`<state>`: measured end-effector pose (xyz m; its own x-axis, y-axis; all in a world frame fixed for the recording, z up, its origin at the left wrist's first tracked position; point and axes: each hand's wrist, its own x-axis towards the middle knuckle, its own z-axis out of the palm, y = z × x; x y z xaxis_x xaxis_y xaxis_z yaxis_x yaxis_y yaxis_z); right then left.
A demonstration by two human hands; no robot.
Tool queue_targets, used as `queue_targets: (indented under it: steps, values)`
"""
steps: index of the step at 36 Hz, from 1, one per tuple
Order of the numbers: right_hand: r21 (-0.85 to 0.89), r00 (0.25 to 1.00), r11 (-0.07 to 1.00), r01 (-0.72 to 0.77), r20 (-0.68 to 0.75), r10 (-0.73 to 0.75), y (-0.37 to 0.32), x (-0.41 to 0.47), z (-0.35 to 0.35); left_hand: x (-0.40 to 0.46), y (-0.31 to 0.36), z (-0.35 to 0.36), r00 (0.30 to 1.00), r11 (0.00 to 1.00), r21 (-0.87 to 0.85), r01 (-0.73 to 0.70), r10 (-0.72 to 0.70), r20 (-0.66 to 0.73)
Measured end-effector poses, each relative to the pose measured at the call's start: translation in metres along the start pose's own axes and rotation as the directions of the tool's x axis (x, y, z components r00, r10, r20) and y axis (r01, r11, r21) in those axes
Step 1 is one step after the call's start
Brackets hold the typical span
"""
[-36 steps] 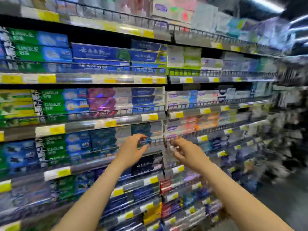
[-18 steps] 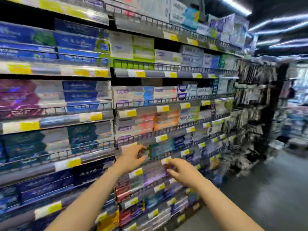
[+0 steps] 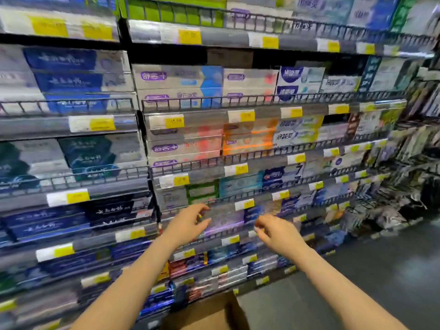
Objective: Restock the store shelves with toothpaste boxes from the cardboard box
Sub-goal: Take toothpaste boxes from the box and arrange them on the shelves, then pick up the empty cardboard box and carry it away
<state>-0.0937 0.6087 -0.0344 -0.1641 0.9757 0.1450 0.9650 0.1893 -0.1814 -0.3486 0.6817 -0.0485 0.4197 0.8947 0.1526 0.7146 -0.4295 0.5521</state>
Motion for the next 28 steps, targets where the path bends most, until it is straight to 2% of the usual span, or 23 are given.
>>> queue_targets:
  steps: [4,7,11,14,17,18,20,22,24,26,27,28]
  values:
    - [-0.01,0.985,0.997,0.076,0.156,-0.073,0.041,0.032,0.058,0.002,-0.033,0.047,0.983,0.983,-0.047,0.178,-0.18,-0.038]
    - [0.025,0.956,0.996,0.088,0.28,-0.091,0.064,0.052,0.103,-0.006,-0.058,0.087,0.944,0.947,-0.065,0.316,-0.32,-0.074]
    - [0.074,0.88,0.997,0.023,0.471,-0.055,0.084,0.06,0.165,-0.032,-0.095,0.14,0.884,0.887,-0.073,0.456,-0.461,-0.076]
    - [0.029,0.813,1.0,0.004,0.582,-0.02,0.098,0.059,0.214,-0.056,-0.122,0.18,0.795,0.796,-0.088,0.598,-0.604,-0.062]
    - [0.022,0.778,0.999,-0.038,0.628,0.016,0.106,0.056,0.263,-0.078,-0.15,0.225,0.698,0.697,-0.114,0.707,-0.715,-0.039]
    - [0.043,0.806,0.998,-0.054,0.591,0.018,0.109,0.052,0.282,-0.085,-0.158,0.24,0.664,0.663,-0.109,0.741,-0.747,-0.027]
    - [0.041,0.864,0.999,0.006,0.503,-0.026,0.117,0.047,0.327,-0.1,-0.175,0.275,0.614,0.61,-0.096,0.786,-0.789,0.01]
    - [0.017,0.857,1.0,0.027,0.515,-0.032,0.123,0.039,0.37,-0.114,-0.196,0.315,0.574,0.57,-0.08,0.818,-0.818,0.034]
    - [-0.026,0.809,0.997,0.067,0.587,-0.039,0.129,0.029,0.407,-0.125,-0.214,0.348,0.543,0.542,-0.038,0.84,-0.837,0.063]
    - [-0.032,0.835,0.997,0.068,0.549,-0.04,0.137,0.024,0.459,-0.139,-0.242,0.389,0.522,0.525,0.032,0.85,-0.85,0.078]
    - [-0.063,0.8,0.998,0.016,0.6,0.025,0.143,0.021,0.486,-0.147,-0.258,0.407,0.519,0.525,0.065,0.849,-0.85,0.086]
    - [-0.092,0.71,0.995,-0.027,0.699,0.084,0.153,0.013,0.523,-0.154,-0.272,0.425,0.512,0.519,0.102,0.848,-0.854,0.092]
